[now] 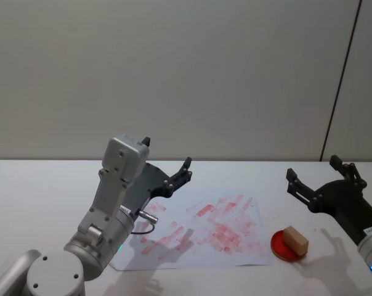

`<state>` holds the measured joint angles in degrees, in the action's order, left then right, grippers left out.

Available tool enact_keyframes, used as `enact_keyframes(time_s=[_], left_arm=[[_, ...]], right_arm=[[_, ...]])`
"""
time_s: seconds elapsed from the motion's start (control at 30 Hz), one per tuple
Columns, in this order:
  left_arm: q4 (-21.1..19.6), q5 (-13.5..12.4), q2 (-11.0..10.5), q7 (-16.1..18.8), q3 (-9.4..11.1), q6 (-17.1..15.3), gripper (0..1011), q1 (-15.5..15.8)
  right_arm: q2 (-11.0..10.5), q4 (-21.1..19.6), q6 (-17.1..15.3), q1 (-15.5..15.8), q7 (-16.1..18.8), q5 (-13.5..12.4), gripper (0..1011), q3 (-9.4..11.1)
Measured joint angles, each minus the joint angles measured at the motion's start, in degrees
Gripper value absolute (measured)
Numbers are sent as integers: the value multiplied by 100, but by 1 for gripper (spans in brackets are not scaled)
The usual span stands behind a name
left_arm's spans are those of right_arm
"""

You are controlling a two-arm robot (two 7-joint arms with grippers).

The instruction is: Use the one hand to pick up the stamp and affix it onto the A4 paper.

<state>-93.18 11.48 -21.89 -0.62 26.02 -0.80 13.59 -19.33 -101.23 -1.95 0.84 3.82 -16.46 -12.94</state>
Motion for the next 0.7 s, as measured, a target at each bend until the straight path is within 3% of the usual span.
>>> enact_keyframes(time_s=[0.7], left_arm=[[0, 0, 0, 0, 0, 0, 1002, 0]], right_arm=[[-2, 3, -10, 0, 26, 4, 1001, 2]])
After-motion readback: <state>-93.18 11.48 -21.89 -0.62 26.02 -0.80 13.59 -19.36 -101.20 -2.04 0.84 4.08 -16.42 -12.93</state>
